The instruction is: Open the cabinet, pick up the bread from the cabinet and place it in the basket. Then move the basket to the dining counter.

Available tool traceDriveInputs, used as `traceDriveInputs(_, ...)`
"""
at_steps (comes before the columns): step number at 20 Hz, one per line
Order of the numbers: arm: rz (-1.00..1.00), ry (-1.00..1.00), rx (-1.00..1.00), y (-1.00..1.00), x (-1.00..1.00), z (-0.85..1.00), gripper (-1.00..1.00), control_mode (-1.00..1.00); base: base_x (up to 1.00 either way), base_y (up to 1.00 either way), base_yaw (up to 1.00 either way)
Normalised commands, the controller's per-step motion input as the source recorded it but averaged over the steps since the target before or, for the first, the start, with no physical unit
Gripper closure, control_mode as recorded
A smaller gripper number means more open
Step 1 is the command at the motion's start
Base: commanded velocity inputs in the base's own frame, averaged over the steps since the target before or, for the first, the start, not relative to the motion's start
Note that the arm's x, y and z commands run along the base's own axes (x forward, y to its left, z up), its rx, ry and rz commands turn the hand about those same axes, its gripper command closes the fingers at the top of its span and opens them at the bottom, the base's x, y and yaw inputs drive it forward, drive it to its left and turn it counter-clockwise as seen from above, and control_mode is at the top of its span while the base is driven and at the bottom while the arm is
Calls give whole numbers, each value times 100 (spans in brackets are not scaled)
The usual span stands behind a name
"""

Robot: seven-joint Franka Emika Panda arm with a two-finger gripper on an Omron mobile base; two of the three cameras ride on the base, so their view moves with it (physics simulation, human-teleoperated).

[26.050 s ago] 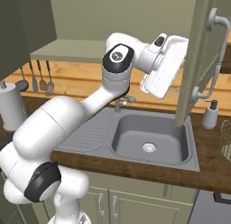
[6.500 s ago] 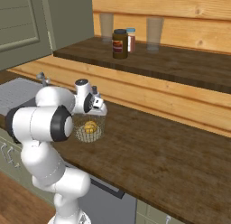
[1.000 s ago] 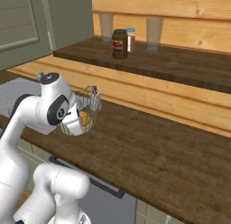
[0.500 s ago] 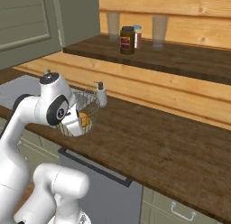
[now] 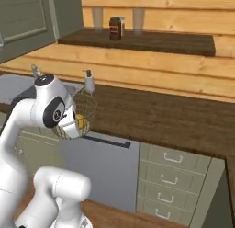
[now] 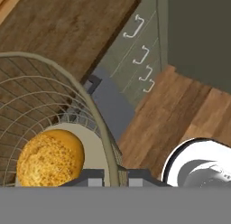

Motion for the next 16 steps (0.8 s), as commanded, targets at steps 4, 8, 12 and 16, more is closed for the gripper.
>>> traceDriveInputs(4, 0, 0, 0, 0, 0, 0, 100, 100, -37, 0, -86)
traceDriveInputs(8, 0, 0, 0, 0, 0, 0, 100, 100, -25, 0, -92)
traceDriveInputs(12, 0, 0, 0, 0, 0, 0, 100, 100, -25, 0, -91)
traceDriveInputs(16, 0, 0, 0, 0, 0, 0, 100, 100, -20, 0, -88)
